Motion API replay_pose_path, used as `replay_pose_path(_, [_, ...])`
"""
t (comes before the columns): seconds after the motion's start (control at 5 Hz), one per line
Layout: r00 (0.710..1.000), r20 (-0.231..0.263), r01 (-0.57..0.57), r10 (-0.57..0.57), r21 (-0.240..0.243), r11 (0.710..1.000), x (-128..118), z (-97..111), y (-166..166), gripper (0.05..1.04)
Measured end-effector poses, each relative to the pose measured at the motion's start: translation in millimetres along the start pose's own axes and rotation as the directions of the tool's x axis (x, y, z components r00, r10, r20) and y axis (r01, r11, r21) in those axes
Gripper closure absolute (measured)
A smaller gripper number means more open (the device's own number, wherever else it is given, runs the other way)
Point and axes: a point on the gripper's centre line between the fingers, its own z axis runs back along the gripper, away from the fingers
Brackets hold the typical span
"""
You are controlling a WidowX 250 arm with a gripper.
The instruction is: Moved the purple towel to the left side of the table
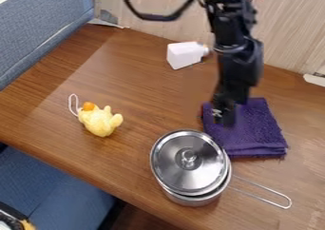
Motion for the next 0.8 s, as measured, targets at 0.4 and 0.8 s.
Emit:
replay_pose_path(0.4, [0.995, -0.019, 0.098, -0.098, 0.012, 0.995, 14, -36, 11, 0.082])
replay_pose_path(0.8, [0.988, -0.080, 0.131, -0.129, 0.015, 0.991, 7, -39, 15, 0.082])
